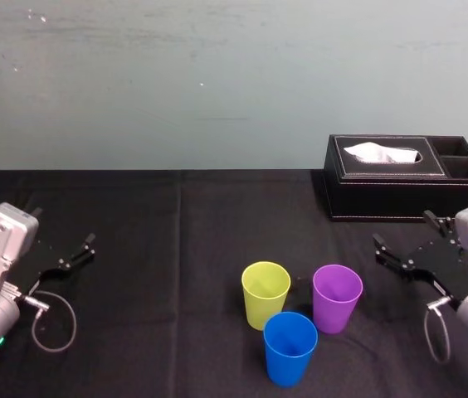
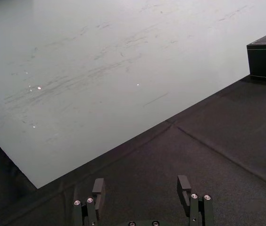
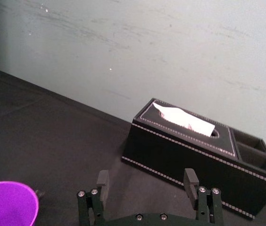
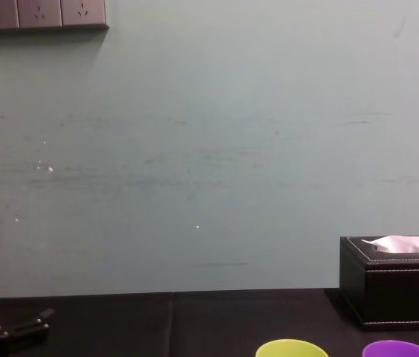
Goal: Stack the three plastic cups sequentially using one hand.
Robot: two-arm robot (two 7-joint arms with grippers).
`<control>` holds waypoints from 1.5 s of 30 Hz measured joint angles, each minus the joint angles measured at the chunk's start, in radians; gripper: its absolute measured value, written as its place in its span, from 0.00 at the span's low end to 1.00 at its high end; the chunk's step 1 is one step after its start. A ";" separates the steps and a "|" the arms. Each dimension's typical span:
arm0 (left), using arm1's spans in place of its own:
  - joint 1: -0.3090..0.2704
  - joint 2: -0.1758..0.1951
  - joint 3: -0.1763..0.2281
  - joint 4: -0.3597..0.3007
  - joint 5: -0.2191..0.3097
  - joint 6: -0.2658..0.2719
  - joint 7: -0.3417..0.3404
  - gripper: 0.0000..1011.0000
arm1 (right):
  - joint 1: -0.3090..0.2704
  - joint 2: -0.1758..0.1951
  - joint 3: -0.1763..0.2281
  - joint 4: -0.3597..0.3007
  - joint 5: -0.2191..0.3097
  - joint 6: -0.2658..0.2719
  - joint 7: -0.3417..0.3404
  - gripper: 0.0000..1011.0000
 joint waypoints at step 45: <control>0.000 0.000 0.000 0.000 0.000 0.000 0.000 0.99 | -0.265 0.007 0.065 -0.264 0.088 0.224 0.181 0.99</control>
